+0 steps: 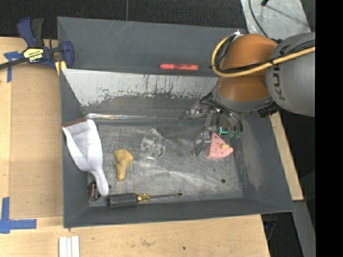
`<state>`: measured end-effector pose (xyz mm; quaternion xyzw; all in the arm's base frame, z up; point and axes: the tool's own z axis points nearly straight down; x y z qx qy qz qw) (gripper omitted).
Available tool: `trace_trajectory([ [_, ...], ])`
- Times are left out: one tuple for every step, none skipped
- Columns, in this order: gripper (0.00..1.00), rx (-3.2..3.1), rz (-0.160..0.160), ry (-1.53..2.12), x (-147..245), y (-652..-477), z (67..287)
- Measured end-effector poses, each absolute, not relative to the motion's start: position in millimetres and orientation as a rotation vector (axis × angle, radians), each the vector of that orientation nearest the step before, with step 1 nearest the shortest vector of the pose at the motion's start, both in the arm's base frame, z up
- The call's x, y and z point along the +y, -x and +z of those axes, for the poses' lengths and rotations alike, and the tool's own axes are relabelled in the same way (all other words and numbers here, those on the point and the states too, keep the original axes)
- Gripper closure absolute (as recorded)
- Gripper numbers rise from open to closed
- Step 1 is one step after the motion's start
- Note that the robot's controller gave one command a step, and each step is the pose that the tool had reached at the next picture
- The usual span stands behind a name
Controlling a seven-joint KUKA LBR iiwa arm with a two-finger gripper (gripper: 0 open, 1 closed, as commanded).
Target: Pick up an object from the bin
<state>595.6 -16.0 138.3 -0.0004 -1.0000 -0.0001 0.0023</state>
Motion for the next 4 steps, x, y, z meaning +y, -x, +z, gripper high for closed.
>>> trace_trajectory([
  [0.0,-3.145,0.0,0.001,-16,-597.4,143],
  [0.0,-3.14,0.004,-0.089,15,-588.7,166],
  [0.0,-3.142,0.002,-0.131,29,-586.8,176],
  [0.0,-3.129,-0.003,-0.321,48,-591.9,176],
])
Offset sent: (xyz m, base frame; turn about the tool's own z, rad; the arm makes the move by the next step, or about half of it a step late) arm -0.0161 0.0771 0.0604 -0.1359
